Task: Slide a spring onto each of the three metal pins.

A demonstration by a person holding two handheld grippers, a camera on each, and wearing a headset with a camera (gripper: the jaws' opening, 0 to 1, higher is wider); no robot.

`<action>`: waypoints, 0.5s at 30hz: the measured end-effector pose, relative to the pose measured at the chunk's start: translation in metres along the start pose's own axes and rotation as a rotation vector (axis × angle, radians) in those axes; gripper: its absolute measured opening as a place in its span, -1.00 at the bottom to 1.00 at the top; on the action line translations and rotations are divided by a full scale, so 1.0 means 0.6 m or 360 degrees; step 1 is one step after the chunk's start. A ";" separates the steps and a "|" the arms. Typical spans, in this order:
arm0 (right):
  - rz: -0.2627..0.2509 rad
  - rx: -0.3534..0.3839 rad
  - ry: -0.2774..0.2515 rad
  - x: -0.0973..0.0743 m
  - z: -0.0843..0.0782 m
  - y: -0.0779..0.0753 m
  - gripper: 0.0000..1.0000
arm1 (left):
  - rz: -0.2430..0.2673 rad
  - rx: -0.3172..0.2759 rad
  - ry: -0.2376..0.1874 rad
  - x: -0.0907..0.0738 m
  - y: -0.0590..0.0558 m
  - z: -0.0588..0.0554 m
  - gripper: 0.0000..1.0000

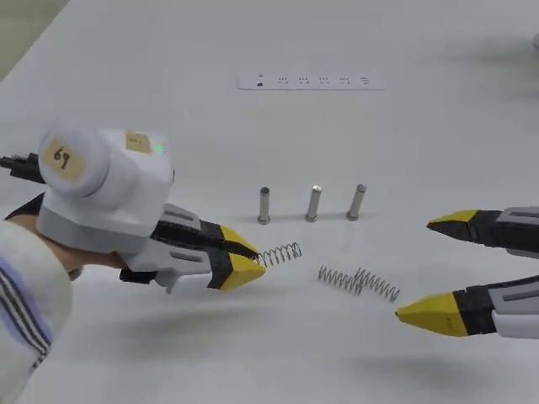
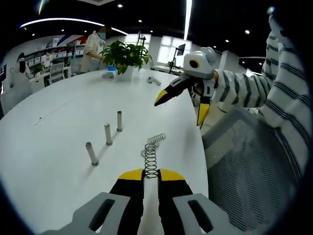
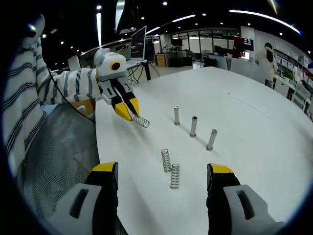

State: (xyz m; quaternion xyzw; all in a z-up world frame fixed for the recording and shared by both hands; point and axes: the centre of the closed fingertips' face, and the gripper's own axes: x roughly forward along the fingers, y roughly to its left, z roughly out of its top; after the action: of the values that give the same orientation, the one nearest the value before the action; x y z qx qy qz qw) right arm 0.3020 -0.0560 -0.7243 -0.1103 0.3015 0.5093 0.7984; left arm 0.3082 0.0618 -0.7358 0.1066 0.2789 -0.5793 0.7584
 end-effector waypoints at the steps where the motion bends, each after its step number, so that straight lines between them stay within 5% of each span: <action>1: 0.0019 -0.0014 0.0004 0.002 0.002 0.002 0.40 | -0.0009 0.0012 0.0014 0.001 -0.002 -0.001 -0.95; 8: 0.0100 -0.0090 0.0008 0.014 0.014 0.012 0.24 | -0.0052 0.0113 0.0117 0.010 -0.012 -0.011 -0.95; 15: 0.0201 -0.0178 0.0016 0.025 0.021 0.029 0.08 | -0.0107 0.0132 0.0110 0.017 -0.024 -0.008 -0.95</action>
State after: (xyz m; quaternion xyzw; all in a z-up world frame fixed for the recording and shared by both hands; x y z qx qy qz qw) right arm 0.2960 -0.0305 -0.7208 -0.1380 0.2830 0.5740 0.7559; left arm 0.2953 0.0515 -0.7429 0.1485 0.2841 -0.6116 0.7233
